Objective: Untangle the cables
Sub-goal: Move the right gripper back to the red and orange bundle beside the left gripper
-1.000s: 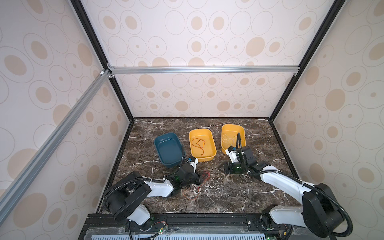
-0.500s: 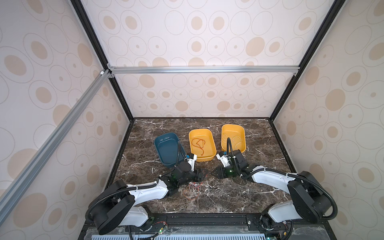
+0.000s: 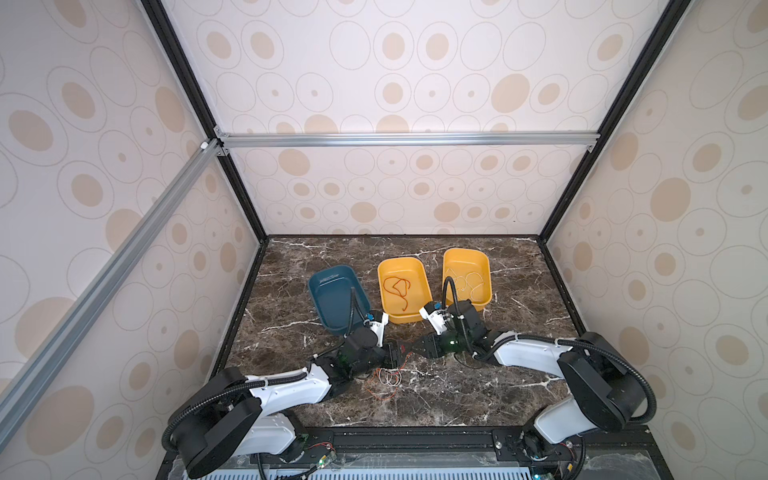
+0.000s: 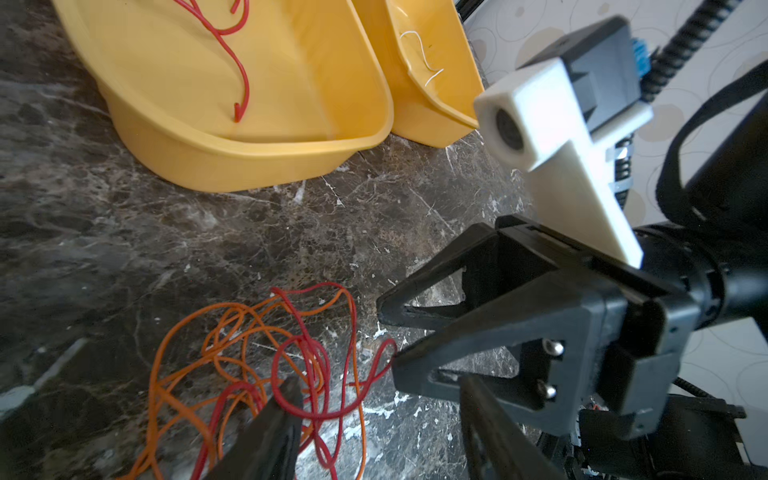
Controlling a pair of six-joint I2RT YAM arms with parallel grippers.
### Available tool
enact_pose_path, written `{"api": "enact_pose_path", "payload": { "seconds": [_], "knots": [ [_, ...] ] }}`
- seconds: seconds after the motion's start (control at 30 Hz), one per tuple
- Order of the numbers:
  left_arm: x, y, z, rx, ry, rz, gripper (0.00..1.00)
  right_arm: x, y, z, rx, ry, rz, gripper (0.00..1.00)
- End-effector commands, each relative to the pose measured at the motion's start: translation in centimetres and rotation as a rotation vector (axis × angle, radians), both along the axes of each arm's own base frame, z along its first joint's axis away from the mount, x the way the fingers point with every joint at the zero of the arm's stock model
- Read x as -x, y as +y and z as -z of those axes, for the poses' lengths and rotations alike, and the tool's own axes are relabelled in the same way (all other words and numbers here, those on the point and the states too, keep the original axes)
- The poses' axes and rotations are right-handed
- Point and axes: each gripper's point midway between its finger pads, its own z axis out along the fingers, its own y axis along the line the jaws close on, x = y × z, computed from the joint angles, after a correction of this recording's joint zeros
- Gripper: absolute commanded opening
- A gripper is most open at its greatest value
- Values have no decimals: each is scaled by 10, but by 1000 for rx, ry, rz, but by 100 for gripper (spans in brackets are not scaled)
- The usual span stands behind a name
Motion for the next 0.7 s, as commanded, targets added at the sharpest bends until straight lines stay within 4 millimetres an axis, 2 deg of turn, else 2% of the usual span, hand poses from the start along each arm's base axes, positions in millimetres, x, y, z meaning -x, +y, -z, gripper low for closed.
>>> {"api": "enact_pose_path", "payload": {
  "seconds": [0.0,0.07,0.17,0.23,0.43,0.67],
  "knots": [
    [-1,1,-9,41,-14,-10,60,-4,14,-6,-75,-7,-20,42],
    [-1,2,-10,49,-14,-13,60,-7,17,-3,-73,-5,-14,33],
    [0,5,-10,61,-14,-17,60,-11,16,0,-58,-6,-1,12],
    [0,8,-11,67,-14,-25,61,-13,10,1,-31,-25,34,2],
    [0,25,-13,102,-19,-62,67,-12,-16,7,89,-85,101,0],
    [-1,39,-3,85,-4,-91,68,-7,-22,-6,63,-121,110,0]
  ]
}}
